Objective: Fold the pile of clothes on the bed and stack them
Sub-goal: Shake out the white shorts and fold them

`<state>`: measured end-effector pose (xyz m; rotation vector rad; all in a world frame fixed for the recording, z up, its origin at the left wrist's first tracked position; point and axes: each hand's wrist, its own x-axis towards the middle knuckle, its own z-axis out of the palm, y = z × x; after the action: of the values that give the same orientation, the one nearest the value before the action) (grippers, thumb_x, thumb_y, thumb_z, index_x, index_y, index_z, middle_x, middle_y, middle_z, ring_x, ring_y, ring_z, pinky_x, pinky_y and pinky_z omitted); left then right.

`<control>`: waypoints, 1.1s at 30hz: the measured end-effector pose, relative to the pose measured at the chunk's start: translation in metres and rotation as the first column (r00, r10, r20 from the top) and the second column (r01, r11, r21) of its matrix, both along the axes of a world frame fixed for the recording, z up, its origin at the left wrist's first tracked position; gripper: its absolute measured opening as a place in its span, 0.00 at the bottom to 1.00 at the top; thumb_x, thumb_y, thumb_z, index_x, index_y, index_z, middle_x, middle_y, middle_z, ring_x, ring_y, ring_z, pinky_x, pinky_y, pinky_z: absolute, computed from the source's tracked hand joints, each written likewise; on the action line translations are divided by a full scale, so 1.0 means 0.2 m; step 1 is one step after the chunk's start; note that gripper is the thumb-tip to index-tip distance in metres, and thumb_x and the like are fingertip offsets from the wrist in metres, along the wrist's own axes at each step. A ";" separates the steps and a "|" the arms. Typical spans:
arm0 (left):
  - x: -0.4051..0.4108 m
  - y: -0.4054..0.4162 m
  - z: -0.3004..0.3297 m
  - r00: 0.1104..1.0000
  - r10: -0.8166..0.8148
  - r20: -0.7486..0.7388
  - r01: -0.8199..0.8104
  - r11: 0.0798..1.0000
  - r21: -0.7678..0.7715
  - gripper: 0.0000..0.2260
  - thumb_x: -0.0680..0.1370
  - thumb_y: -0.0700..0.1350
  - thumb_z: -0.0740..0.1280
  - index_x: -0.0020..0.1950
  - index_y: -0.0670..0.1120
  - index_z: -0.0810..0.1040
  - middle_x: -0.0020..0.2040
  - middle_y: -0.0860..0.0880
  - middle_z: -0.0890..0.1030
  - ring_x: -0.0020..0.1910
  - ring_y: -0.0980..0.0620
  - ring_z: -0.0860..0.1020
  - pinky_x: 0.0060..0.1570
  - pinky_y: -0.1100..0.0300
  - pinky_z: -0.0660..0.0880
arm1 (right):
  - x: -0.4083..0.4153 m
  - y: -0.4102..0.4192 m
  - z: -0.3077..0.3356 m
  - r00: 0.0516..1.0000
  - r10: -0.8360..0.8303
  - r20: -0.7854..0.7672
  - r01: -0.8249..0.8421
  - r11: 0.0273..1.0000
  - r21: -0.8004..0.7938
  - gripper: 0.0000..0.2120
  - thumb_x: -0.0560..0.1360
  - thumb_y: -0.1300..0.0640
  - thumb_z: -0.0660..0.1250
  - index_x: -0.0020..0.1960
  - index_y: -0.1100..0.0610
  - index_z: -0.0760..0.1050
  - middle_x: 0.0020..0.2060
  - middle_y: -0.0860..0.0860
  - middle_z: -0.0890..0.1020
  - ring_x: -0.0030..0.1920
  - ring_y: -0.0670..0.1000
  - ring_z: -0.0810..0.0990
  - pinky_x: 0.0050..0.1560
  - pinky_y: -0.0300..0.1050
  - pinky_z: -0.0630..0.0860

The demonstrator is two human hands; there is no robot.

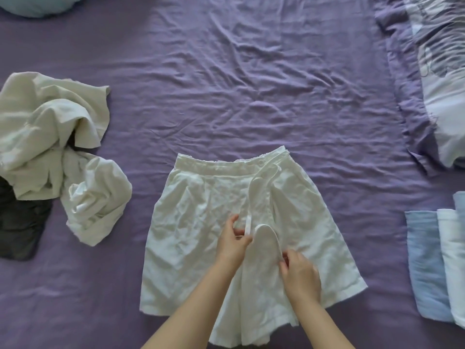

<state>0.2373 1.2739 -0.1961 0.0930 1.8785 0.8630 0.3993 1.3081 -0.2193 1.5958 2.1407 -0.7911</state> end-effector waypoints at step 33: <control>-0.02 -0.18 0.00 0.973 -0.229 -0.015 0.229 0.973 -0.020 0.08 0.78 0.38 0.63 0.51 0.51 0.77 0.44 0.50 0.79 0.43 0.54 0.76 0.47 0.58 0.72 | -0.12 0.06 0.41 0.781 -0.323 -0.534 0.256 0.946 -0.198 0.13 0.78 0.59 0.64 0.61 0.48 0.72 0.37 0.45 0.82 0.35 0.42 0.82 0.34 0.42 0.79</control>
<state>0.2339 1.2382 -0.1960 0.3009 1.8486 0.6879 0.3747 1.3197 -0.1374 1.8209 2.1701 -1.6369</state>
